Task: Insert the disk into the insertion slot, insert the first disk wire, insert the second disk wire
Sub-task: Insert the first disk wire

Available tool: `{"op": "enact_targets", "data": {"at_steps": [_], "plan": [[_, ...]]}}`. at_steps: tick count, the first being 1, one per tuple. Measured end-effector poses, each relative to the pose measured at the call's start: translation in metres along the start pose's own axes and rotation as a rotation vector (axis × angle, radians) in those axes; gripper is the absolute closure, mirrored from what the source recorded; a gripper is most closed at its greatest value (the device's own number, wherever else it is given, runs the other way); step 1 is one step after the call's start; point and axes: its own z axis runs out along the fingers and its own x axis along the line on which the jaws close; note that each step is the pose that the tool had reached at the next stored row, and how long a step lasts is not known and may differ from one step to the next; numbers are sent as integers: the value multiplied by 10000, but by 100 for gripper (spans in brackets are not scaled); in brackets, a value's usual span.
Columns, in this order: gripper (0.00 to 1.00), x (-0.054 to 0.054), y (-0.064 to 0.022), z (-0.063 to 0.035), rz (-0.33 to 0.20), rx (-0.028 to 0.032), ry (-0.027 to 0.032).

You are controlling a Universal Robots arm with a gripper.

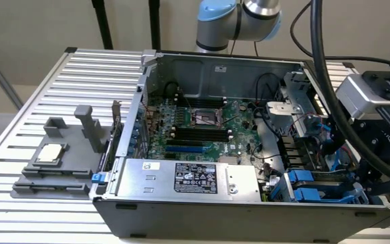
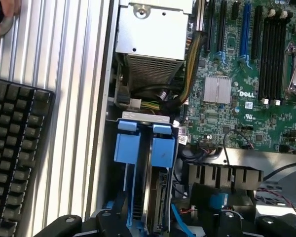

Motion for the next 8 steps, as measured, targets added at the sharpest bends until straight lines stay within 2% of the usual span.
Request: {"op": "enact_targets", "data": {"at_steps": [3, 8], "plan": [[33, 55, -49, -4, 0, -46, -61], [33, 84, -155, -8, -9, -53, -332]]}}
